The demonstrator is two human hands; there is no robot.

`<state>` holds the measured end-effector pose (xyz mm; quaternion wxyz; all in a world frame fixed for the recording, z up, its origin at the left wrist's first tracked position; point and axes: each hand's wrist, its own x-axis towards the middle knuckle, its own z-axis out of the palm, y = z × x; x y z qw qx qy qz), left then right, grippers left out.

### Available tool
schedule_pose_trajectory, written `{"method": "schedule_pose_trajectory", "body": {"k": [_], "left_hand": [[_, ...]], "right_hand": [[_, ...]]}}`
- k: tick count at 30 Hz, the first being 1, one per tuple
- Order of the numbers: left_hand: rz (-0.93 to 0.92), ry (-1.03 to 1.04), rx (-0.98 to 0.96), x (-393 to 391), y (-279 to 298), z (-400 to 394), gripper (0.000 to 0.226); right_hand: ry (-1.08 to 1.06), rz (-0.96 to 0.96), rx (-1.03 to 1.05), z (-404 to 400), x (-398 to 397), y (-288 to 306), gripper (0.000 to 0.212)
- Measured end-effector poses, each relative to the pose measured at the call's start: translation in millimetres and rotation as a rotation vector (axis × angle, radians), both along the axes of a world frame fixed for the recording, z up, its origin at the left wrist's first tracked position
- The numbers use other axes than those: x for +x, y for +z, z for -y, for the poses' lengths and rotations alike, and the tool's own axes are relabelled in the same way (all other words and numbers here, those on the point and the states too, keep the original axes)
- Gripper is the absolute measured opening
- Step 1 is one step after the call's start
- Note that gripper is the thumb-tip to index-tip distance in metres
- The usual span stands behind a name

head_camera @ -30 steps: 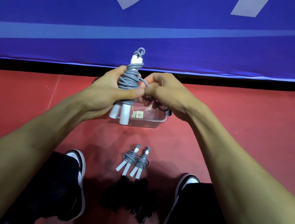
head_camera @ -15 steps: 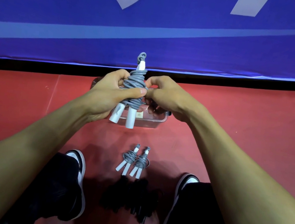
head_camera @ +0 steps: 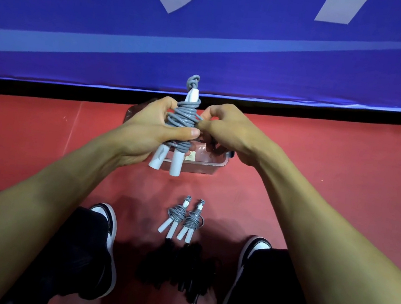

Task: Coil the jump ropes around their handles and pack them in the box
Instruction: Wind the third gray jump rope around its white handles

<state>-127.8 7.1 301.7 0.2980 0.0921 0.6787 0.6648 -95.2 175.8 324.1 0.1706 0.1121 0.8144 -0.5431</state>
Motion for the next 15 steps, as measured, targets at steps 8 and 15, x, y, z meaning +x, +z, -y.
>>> {"method": "schedule_pose_trajectory", "body": {"k": [8, 15], "left_hand": [[-0.031, -0.027, 0.110, 3, 13, 4, 0.030], [0.004, -0.059, 0.170, 15, 14, 17, 0.017]], "right_hand": [[0.024, -0.182, 0.094, 4, 1, 4, 0.015], [-0.166, -0.244, -0.043, 2, 9, -2, 0.011]]}}
